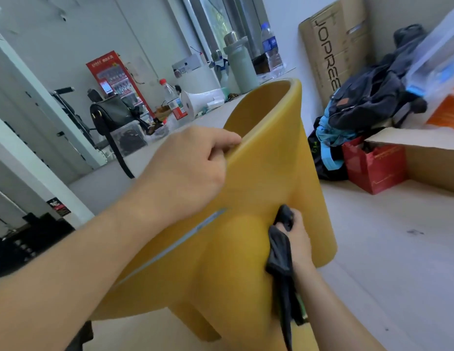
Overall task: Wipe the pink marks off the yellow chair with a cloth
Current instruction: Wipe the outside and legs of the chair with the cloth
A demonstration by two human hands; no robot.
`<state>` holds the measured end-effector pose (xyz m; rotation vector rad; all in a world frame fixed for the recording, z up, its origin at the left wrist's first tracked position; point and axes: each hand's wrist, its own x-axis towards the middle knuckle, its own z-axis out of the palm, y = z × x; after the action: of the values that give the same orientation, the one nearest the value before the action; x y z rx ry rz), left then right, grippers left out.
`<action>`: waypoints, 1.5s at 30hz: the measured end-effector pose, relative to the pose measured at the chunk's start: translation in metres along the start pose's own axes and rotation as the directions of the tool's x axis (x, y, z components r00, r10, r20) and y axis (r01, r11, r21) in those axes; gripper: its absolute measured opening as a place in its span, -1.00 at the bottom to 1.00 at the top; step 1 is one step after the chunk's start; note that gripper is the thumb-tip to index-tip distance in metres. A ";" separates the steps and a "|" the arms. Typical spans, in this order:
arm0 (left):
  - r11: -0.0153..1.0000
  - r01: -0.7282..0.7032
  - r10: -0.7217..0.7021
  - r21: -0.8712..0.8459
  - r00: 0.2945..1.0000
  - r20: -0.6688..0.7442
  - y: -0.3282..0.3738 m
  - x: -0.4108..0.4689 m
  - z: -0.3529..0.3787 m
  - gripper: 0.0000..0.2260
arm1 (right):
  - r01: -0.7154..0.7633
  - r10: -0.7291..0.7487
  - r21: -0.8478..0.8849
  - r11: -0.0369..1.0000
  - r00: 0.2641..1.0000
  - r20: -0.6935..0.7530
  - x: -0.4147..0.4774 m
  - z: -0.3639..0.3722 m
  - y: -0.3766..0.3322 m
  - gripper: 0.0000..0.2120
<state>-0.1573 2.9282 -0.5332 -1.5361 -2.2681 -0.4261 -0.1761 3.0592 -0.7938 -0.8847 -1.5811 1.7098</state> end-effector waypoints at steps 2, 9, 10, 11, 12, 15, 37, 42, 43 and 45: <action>0.976 -0.211 0.218 0.057 0.959 -0.184 0.011 -0.019 0.007 -0.66 | -0.133 0.182 -0.213 0.968 0.957 0.227 0.004 -0.015 0.018 -0.74; 0.997 0.002 0.011 -0.076 0.987 0.160 0.042 -0.069 0.130 -0.55 | 0.249 -0.049 -0.425 0.870 0.902 0.428 -0.020 -0.085 -0.073 -0.64; 0.983 0.122 -0.092 -0.134 0.973 0.211 0.040 -0.066 0.141 -0.47 | 0.288 -0.093 -0.377 0.880 0.884 0.458 -0.025 -0.097 -0.089 -0.64; 0.959 0.190 -0.146 -0.210 0.968 0.206 0.036 -0.064 0.151 -0.44 | 0.296 -0.101 -0.342 0.892 0.866 0.489 -0.027 -0.110 -0.100 -0.60; 0.940 0.198 -0.163 -0.277 0.976 0.146 0.033 -0.063 0.158 -0.46 | 0.283 -0.082 -0.314 0.906 0.846 0.526 -0.030 -0.123 -0.106 -0.54; 0.936 0.149 -0.163 -0.320 0.987 -0.017 0.033 -0.062 0.161 -0.58 | 0.221 -0.020 -0.248 0.943 0.782 0.623 -0.038 -0.152 -0.106 -0.25; 0.465 0.303 -0.277 -0.832 0.942 0.188 0.058 -0.061 0.184 -0.49 | 0.144 -0.232 0.374 0.916 0.951 0.202 -0.045 -0.138 -0.114 -0.83; 0.639 0.363 -0.372 -0.678 0.918 0.140 0.053 -0.058 0.154 -0.44 | 0.236 -0.129 -0.286 0.929 0.928 0.348 -0.060 -0.147 -0.134 -0.58; 0.641 0.381 -0.387 -0.666 0.910 0.148 0.054 -0.058 0.150 -0.45 | 0.212 -0.055 -0.301 0.930 0.889 0.455 -0.065 -0.139 -0.136 -0.50; 0.690 0.424 -0.354 -0.587 0.905 0.237 0.052 -0.060 0.141 -0.39 | 0.204 -0.094 -0.156 0.966 0.846 0.525 -0.066 -0.115 -0.127 -0.56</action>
<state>-0.1067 2.9604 -0.6835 -1.3248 -2.7052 -1.3841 -0.0424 3.0794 -0.6697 -0.3836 -2.1504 1.7807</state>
